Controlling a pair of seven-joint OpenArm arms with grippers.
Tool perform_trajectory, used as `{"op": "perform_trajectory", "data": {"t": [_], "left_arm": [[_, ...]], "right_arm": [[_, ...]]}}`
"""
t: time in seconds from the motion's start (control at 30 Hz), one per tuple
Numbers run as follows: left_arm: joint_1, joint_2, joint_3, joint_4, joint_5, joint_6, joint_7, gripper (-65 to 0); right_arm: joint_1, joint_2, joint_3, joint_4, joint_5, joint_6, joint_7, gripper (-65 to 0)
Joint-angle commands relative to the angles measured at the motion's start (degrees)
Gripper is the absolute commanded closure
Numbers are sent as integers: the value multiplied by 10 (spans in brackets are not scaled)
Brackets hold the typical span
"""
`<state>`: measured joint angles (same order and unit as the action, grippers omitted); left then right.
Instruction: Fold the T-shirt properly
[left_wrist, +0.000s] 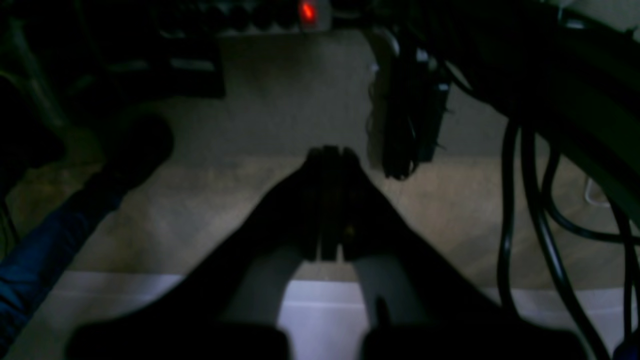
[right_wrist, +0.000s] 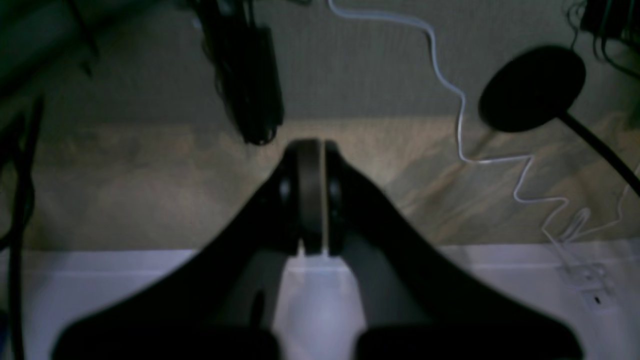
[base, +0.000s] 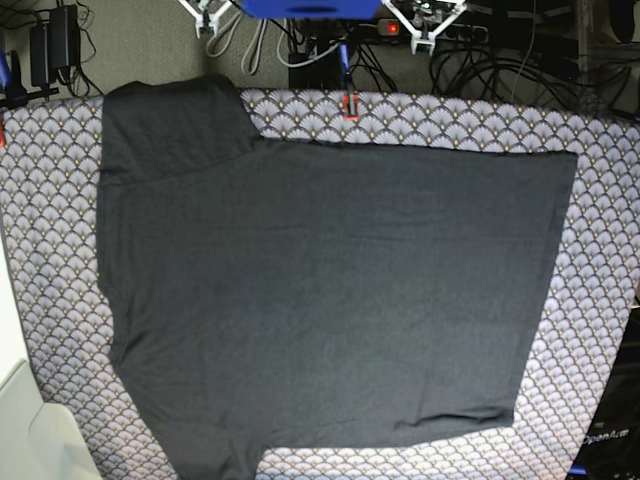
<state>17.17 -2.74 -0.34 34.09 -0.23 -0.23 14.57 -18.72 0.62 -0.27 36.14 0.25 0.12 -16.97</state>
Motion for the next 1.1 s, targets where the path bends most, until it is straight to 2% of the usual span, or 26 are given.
{"op": "perform_trajectory", "data": {"t": [0.0,0.33,0.43,0.63,0.83,1.0,1.07], "left_arm": [[18,-6,-1,27,1,2,-2,-4],[125,-25,-1,180,1,3,-1,-4],[172,-42,-1,261,1,4,-1,-4],[255,-49,-1,423,1,4,0,-4],[296,-57,-1,540,1,4,61,-4],[332,-57,-1,645,1,4,68,-4],[346,-57,-12,686,1,4,69,-4]], "right_arm": [[-9,1,0,28,1,-2,0,0],[-152,10,-1,276,1,-2,-14,0],[-194,13,0,356,1,-2,-14,0],[-272,17,1,516,1,-2,-21,0],[-312,28,3,676,1,-2,-132,0],[-318,56,1,783,1,-2,-237,0],[-313,65,3,795,1,-2,-251,0]]}}
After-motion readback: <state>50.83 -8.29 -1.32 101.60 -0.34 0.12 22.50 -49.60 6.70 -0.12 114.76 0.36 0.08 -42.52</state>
